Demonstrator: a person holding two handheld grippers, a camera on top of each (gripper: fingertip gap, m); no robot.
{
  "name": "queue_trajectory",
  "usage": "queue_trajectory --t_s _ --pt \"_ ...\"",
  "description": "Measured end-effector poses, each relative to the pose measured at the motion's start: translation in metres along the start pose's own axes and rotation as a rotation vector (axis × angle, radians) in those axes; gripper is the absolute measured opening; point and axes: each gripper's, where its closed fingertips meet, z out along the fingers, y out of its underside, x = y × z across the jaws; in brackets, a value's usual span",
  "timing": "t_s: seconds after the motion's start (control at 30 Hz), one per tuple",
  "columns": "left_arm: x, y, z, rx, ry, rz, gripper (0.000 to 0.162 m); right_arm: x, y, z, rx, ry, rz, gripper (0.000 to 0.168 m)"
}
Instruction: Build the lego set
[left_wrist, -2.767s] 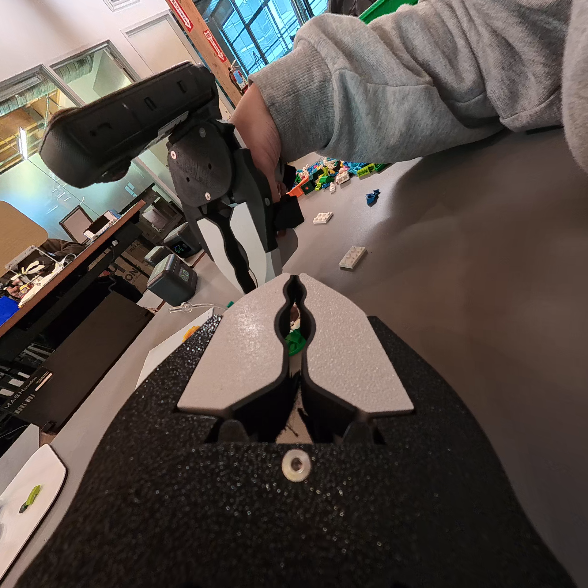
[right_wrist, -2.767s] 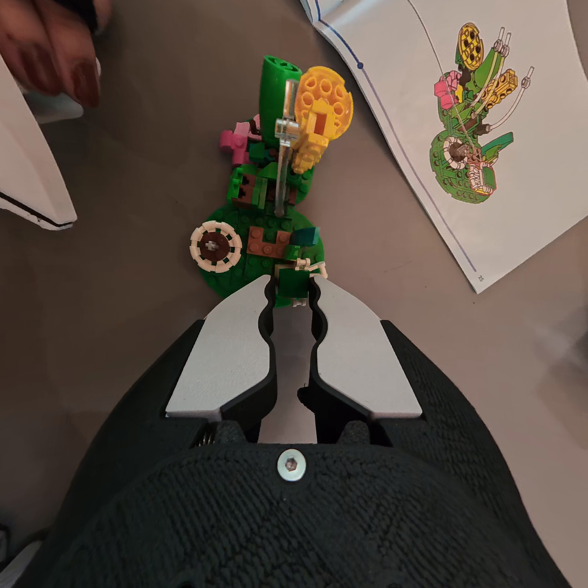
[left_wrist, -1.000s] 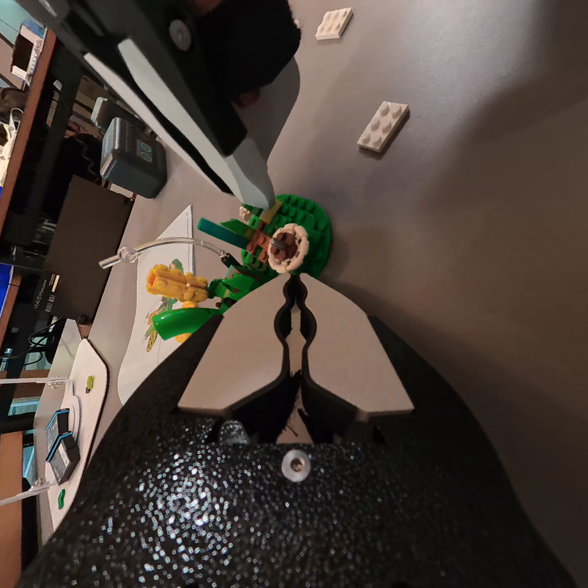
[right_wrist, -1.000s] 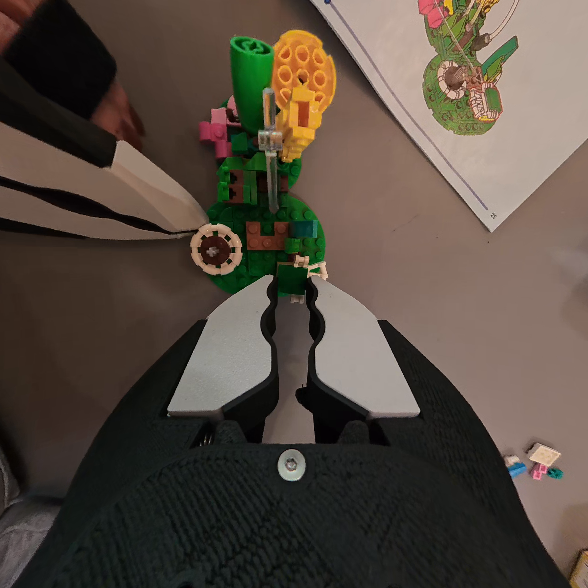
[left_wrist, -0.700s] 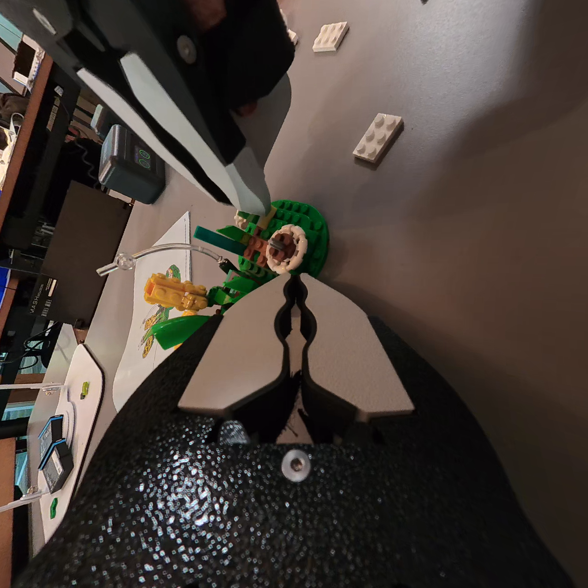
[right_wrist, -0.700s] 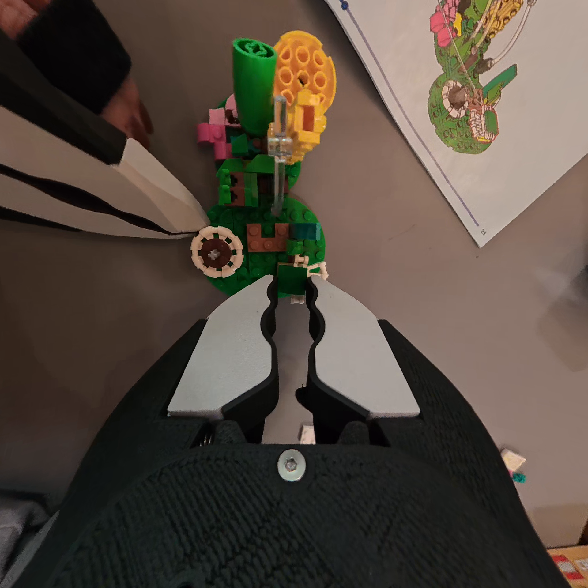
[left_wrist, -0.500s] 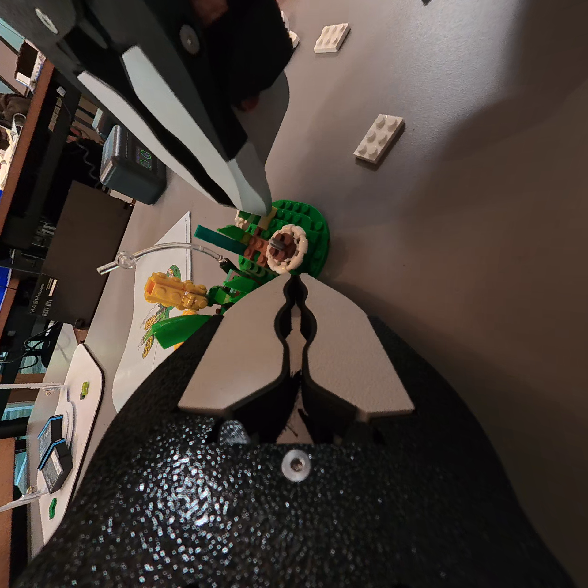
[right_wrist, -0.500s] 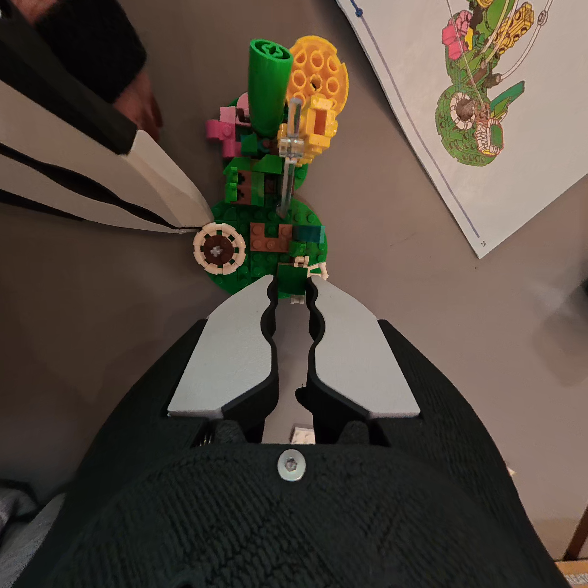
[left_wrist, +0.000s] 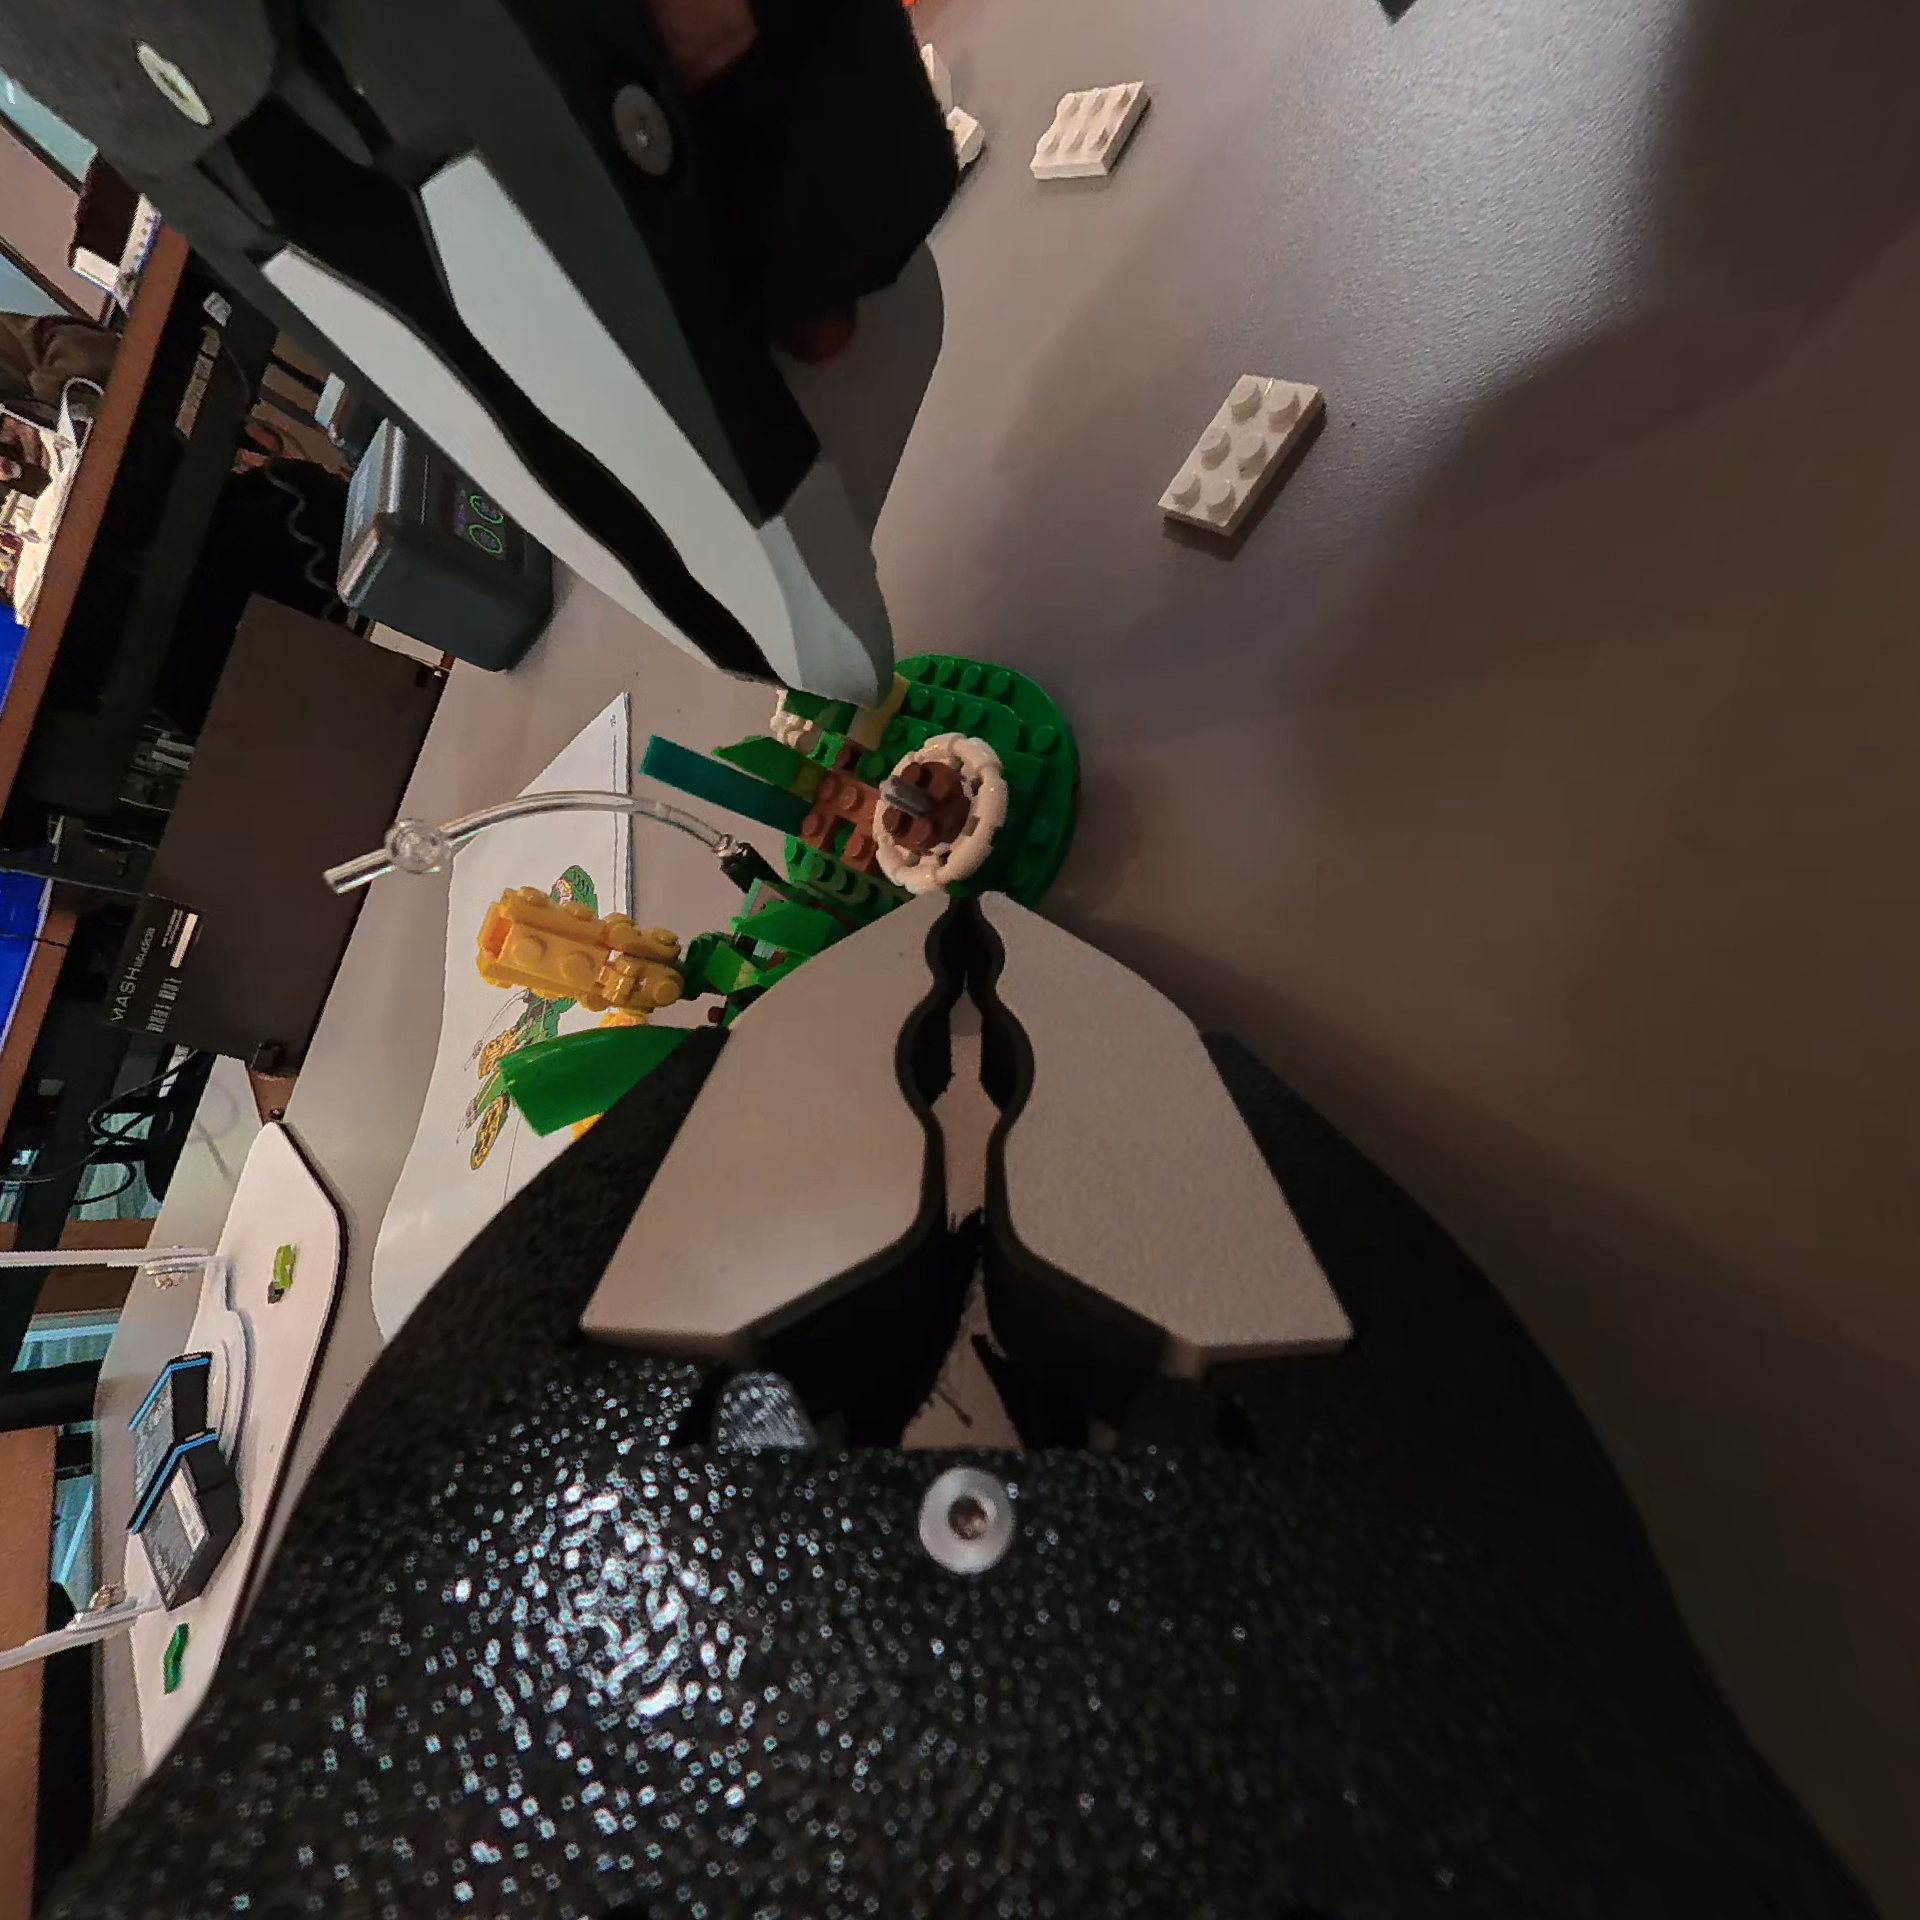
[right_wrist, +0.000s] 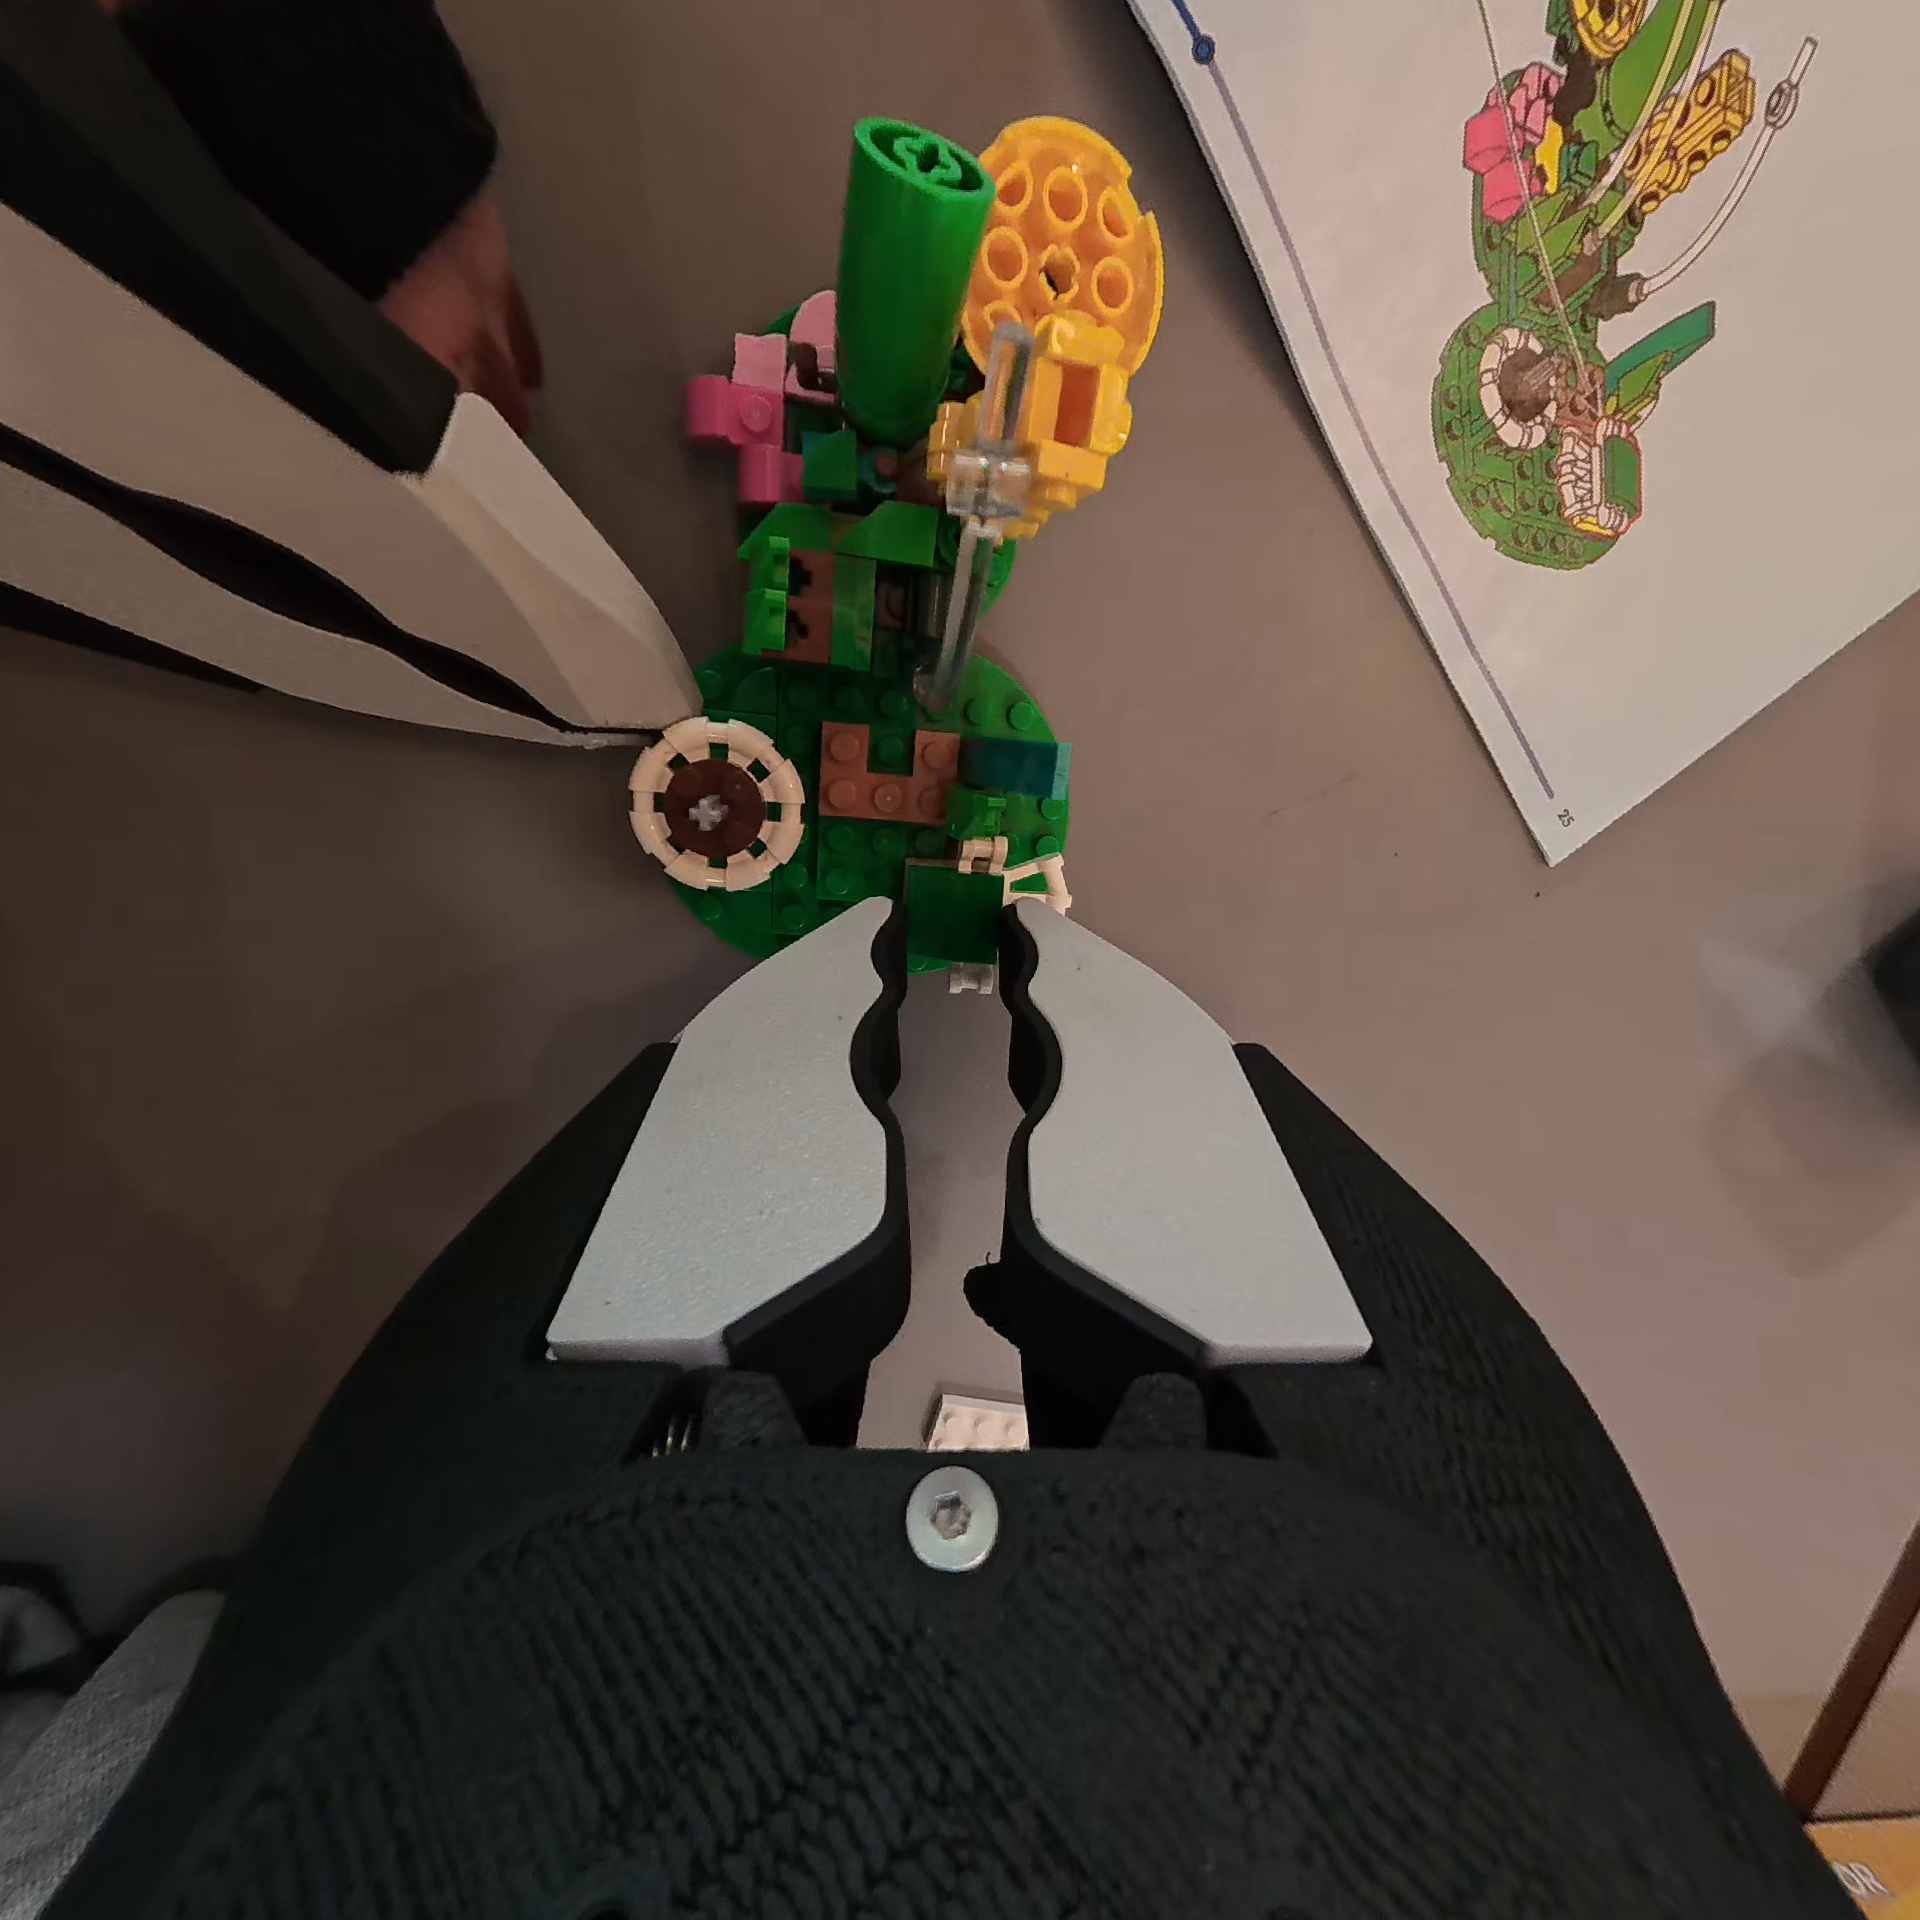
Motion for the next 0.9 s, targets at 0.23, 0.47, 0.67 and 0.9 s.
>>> queue_trajectory --t_s 0.23,0.47,0.67,0.9 --pt "-0.0011 -0.0005 -0.0006 0.017 0.028 -0.068 0.0 0.0002 0.0001 0.0004 -0.013 0.006 -0.003 0.016" --pt "-0.0013 -0.0006 -0.0006 0.017 0.028 -0.073 0.0 0.0002 0.0007 0.0009 -0.051 -0.001 0.057 0.015" --pt "-0.0015 -0.0005 -0.0008 0.017 0.024 -0.075 0.0 0.0002 0.0008 0.0011 -0.053 0.007 0.079 0.015" --pt "-0.0043 -0.004 -0.0066 0.044 0.023 -0.167 0.003 0.0001 0.0007 0.0013 -0.062 0.013 0.034 0.016"
